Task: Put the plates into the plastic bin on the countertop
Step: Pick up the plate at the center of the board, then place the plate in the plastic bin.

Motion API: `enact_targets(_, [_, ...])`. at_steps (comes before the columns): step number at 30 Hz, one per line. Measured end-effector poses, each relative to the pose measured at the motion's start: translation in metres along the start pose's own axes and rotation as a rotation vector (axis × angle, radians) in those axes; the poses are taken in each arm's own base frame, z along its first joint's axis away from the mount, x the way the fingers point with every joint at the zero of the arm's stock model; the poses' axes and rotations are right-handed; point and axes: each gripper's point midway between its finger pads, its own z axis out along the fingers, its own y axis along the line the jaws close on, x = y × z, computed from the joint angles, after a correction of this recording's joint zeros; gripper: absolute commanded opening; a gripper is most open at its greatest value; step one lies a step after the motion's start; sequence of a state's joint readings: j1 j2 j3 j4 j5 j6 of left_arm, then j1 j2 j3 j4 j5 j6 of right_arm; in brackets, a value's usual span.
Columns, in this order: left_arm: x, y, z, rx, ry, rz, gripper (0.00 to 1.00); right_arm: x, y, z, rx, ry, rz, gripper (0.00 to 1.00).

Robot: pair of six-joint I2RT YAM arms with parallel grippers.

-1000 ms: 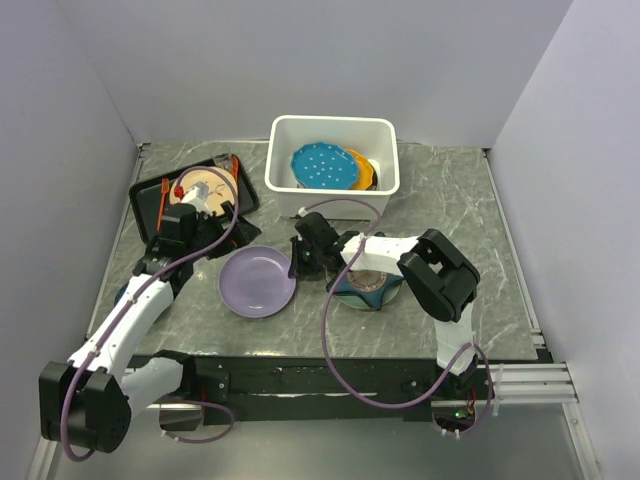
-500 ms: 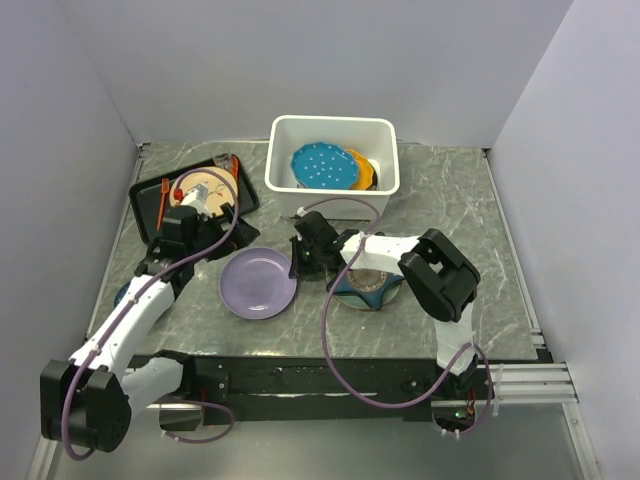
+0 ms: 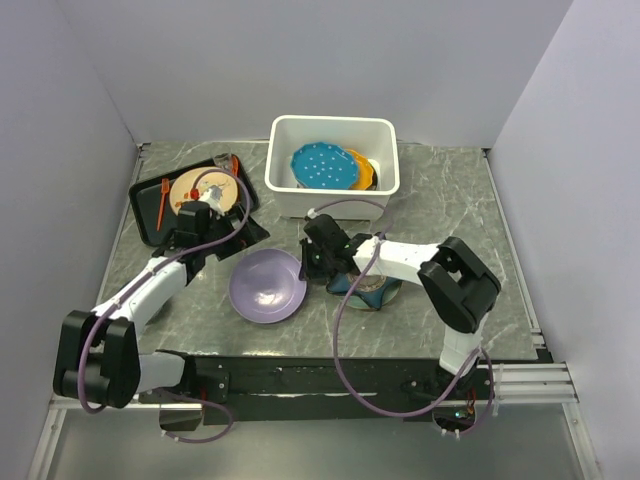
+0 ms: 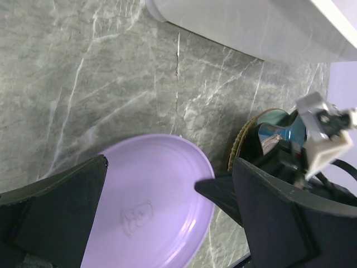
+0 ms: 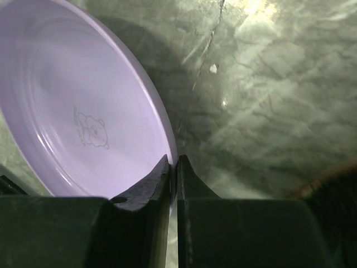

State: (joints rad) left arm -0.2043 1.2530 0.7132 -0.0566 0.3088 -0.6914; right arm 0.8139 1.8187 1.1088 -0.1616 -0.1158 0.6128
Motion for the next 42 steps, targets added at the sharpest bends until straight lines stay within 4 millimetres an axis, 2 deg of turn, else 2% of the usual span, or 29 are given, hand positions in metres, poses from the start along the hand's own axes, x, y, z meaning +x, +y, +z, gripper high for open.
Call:
enact_targets(11, [-0.017,0.001,-0.004,-0.041,-0.064,0.024,0.99,-0.013,0.015,-0.028,-0.047,-0.042,-0.014,0.00])
enact_targets(19, [-0.031,0.003,-0.030,-0.103,-0.156,0.037,0.99,-0.013,0.022,-0.037,-0.069,-0.015,-0.057,0.00])
enact_targets(23, [-0.041,0.005,-0.049,-0.139,-0.219,0.043,0.99,-0.019,0.027,-0.043,-0.075,-0.018,-0.083,0.00])
enact_targets(29, [-0.047,0.013,-0.063,-0.202,-0.266,0.047,0.99,-0.032,0.034,-0.056,-0.094,-0.038,-0.108,0.00])
enact_targets(37, [-0.047,0.018,-0.063,-0.227,-0.268,0.049,0.99,-0.054,0.020,-0.072,-0.089,-0.083,-0.074,0.00])
enact_targets(42, [-0.048,0.019,-0.061,-0.228,-0.267,0.050,0.99,-0.073,0.011,-0.091,-0.084,-0.140,-0.054,0.00])
